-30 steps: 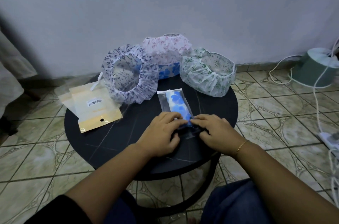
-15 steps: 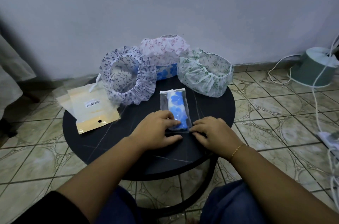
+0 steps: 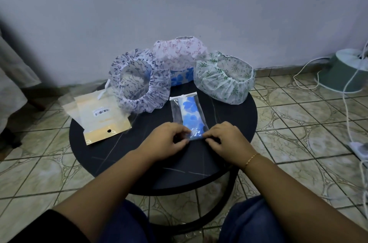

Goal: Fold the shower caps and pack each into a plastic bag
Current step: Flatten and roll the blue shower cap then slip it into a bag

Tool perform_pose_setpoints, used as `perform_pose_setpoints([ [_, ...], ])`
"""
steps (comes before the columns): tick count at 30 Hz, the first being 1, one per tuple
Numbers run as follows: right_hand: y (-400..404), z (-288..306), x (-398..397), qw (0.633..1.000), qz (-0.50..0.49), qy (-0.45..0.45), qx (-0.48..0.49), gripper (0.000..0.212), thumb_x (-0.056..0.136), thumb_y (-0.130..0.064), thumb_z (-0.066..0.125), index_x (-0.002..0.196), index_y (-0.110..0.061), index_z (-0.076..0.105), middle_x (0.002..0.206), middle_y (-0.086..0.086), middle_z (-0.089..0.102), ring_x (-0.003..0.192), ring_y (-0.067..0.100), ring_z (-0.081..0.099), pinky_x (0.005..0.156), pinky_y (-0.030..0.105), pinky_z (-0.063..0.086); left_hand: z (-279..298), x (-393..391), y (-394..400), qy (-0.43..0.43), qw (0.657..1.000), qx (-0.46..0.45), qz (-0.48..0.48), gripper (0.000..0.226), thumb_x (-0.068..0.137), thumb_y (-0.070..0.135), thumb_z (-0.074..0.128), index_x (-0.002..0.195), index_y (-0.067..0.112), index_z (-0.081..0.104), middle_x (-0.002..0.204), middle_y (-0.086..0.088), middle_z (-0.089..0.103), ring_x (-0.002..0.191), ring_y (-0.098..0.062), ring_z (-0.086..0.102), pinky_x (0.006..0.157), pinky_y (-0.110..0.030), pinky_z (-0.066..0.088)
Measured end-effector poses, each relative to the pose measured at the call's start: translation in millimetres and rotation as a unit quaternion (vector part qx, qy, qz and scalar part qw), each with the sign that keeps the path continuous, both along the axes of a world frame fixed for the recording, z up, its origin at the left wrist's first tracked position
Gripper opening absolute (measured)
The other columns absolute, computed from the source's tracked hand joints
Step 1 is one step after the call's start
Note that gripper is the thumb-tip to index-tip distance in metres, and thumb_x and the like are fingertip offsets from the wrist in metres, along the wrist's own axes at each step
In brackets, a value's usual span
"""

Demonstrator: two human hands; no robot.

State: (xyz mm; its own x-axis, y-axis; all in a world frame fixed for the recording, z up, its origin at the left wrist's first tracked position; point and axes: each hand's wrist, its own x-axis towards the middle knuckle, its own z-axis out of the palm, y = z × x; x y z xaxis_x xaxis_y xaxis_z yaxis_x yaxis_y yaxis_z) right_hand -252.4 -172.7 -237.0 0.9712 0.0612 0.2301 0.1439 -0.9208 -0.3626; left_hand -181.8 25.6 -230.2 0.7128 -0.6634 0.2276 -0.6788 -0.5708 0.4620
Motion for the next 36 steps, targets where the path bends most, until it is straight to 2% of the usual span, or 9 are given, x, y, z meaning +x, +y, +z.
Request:
perform_pose_setpoints([
  [4, 1, 2, 5, 0.996, -0.029, 0.03, 0.075, 0.019, 0.091, -0.03, 0.058, 0.104, -0.025, 0.071, 0.103, -0.006, 0.066, 0.1, 0.015, 0.05, 0.092, 0.033, 0.041, 4, 6, 2, 0.098, 0.994, -0.008, 0.038, 0.011, 0.083, 0.029, 0.072, 0.093, 0.026, 0.075, 0.089, 0.016, 0.066, 0.089, 0.001, 0.059, 0.079, -0.011, 0.042],
  [9, 2, 8, 12, 0.979, -0.063, 0.066, 0.184, 0.014, 0.087, -0.025, 0.065, 0.094, -0.018, 0.074, 0.098, -0.004, 0.07, 0.096, 0.01, 0.056, 0.079, 0.017, 0.038, 5, 12, 4, 0.233, 0.965, -0.041, 0.112, 0.005, 0.076, 0.037, 0.077, 0.08, 0.035, 0.075, 0.086, 0.021, 0.07, 0.092, 0.003, 0.061, 0.086, -0.015, 0.04],
  [15, 5, 13, 21, 0.944, -0.132, 0.1, 0.285, 0.015, 0.081, -0.026, 0.073, 0.08, -0.012, 0.073, 0.078, 0.002, 0.068, 0.077, 0.012, 0.059, 0.072, 0.027, 0.047, 15, 14, -1, 0.319, 0.929, -0.085, 0.167, 0.012, 0.068, 0.024, 0.085, 0.077, 0.023, 0.076, 0.069, 0.011, 0.07, 0.063, 0.004, 0.06, 0.054, -0.004, 0.041],
  [18, 7, 12, 24, 0.943, -0.155, 0.111, 0.273, 0.018, 0.08, -0.028, 0.074, 0.077, -0.011, 0.071, 0.076, 0.002, 0.067, 0.072, 0.012, 0.058, 0.068, 0.027, 0.047, 15, 12, -1, 0.335, 0.917, -0.091, 0.198, 0.012, 0.068, 0.026, 0.084, 0.073, 0.019, 0.076, 0.061, 0.008, 0.069, 0.053, 0.002, 0.058, 0.049, -0.007, 0.042],
  [23, 9, 13, 29, 0.947, -0.171, 0.125, 0.242, 0.02, 0.081, -0.03, 0.072, 0.076, -0.011, 0.069, 0.077, 0.003, 0.067, 0.073, 0.015, 0.059, 0.069, 0.03, 0.048, 13, 9, -3, 0.338, 0.902, -0.099, 0.249, 0.021, 0.072, 0.032, 0.082, 0.063, 0.015, 0.075, 0.063, -0.005, 0.069, 0.052, -0.012, 0.051, 0.055, -0.025, 0.043],
  [27, 9, 11, 25, 0.949, -0.165, 0.102, 0.25, 0.016, 0.083, -0.029, 0.07, 0.076, -0.014, 0.068, 0.071, -0.005, 0.062, 0.072, 0.012, 0.057, 0.068, 0.027, 0.046, 8, 9, -5, 0.313, 0.912, -0.081, 0.251, 0.026, 0.074, 0.045, 0.076, 0.065, 0.02, 0.074, 0.07, 0.0, 0.073, 0.049, -0.009, 0.048, 0.058, -0.025, 0.04],
  [31, 6, 13, 19, 0.938, -0.161, 0.065, 0.3, 0.021, 0.086, -0.035, 0.064, 0.078, -0.017, 0.069, 0.075, -0.002, 0.066, 0.076, 0.016, 0.061, 0.073, 0.029, 0.046, 7, 11, -10, 0.286, 0.927, -0.054, 0.236, 0.038, 0.083, 0.059, 0.057, 0.074, 0.025, 0.072, 0.067, 0.011, 0.07, 0.06, -0.008, 0.057, 0.072, -0.03, 0.047],
  [34, -3, 19, 15, 0.922, -0.185, 0.048, 0.336, 0.039, 0.09, -0.044, 0.055, 0.069, -0.015, 0.07, 0.074, 0.002, 0.069, 0.078, 0.019, 0.063, 0.077, 0.032, 0.047, 9, 13, -18, 0.257, 0.939, -0.017, 0.228, 0.049, 0.09, 0.059, 0.044, 0.072, 0.019, 0.067, 0.069, 0.007, 0.067, 0.07, -0.015, 0.061, 0.079, -0.034, 0.049],
  [36, -10, 23, 13, 0.909, -0.209, 0.04, 0.359, 0.037, 0.09, -0.044, 0.056, 0.068, -0.017, 0.071, 0.073, -0.001, 0.069, 0.079, 0.018, 0.064, 0.08, 0.032, 0.048, 9, 13, -24, 0.246, 0.944, -0.013, 0.22, 0.041, 0.092, 0.052, 0.047, 0.072, 0.021, 0.065, 0.068, 0.006, 0.062, 0.069, -0.016, 0.058, 0.075, -0.033, 0.049],
])
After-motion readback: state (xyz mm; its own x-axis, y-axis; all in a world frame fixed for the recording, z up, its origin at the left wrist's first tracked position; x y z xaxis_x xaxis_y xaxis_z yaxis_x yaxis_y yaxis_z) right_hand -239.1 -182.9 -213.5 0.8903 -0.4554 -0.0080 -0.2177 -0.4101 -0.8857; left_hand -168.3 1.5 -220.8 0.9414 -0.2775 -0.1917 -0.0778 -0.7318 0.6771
